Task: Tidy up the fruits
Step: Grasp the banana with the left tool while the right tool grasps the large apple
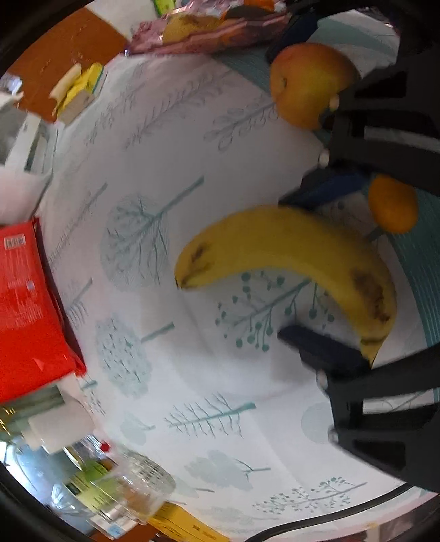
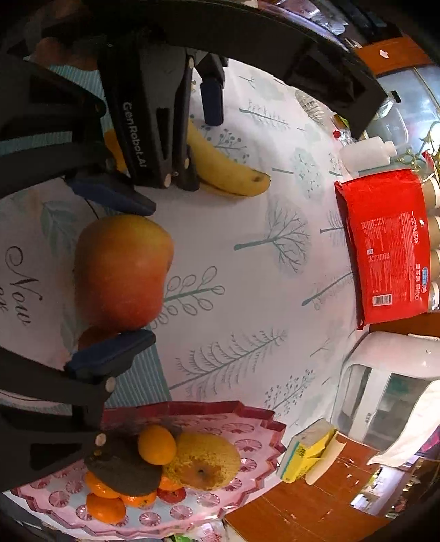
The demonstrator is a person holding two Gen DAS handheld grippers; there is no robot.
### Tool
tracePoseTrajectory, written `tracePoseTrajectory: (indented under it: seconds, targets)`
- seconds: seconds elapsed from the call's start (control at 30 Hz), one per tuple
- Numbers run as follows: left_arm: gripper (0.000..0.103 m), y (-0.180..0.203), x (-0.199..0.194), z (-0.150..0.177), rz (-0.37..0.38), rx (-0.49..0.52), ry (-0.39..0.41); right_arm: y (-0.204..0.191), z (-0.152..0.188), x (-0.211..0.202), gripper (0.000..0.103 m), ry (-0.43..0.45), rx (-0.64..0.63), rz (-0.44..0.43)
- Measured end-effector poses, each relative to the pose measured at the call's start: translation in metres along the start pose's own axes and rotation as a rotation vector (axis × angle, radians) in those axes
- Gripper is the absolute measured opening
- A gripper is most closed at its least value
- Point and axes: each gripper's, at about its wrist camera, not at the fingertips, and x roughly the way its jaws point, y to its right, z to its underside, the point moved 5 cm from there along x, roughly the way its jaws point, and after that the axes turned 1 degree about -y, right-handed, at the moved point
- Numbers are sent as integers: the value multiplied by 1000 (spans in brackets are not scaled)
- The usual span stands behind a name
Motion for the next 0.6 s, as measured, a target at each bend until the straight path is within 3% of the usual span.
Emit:
tracePoseTrajectory:
  seconds: [0.03, 0.17, 0.33, 0.6]
  targets:
    - [40, 4, -2, -1, 22, 8, 1, -1, 1, 1, 71, -3, -11, 9]
    - [39, 10, -4, 0, -11, 28, -2, -3, 4, 0, 70, 2, -44, 22]
    - [34, 4, -13, 6, 19, -25, -11, 0, 6, -2, 69, 1, -19, -8]
    - [34, 0, -43, 25, -12, -36, 6, -3, 18, -13, 69, -4, -9, -57]
